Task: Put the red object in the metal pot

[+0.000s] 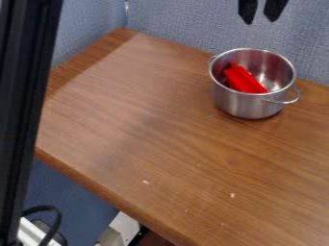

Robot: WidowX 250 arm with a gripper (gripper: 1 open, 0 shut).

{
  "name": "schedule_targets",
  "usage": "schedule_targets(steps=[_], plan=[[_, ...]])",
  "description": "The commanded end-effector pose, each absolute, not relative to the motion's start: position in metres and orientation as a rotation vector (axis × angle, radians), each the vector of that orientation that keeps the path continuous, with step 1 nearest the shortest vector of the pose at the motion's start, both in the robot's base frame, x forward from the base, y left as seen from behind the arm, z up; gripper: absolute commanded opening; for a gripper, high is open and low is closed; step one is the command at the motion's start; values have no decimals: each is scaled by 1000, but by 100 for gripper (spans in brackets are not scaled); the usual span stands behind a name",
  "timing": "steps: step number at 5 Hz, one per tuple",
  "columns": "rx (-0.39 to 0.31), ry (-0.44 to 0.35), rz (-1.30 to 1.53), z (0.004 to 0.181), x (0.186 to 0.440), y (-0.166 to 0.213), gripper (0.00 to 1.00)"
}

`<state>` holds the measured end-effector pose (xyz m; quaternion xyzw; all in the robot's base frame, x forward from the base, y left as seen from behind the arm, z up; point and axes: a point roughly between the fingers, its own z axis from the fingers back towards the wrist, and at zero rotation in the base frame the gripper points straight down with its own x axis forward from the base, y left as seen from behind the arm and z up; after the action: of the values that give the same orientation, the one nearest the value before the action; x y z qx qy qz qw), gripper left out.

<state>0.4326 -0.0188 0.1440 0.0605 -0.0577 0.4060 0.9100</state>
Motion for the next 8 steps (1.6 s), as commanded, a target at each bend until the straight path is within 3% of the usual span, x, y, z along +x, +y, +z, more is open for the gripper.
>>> schedule_targets(steps=[1, 3, 5, 6, 7, 8], plan=[[110, -143, 863, 160, 433, -18, 100], [155, -86, 927, 147, 427, -19, 100], [193, -36, 955, 103, 416, -16, 100], [202, -32, 1016, 101, 411, -25, 100], [206, -21, 1073, 103, 409, -36, 0], [212, -16, 1067, 103, 415, -37, 0]])
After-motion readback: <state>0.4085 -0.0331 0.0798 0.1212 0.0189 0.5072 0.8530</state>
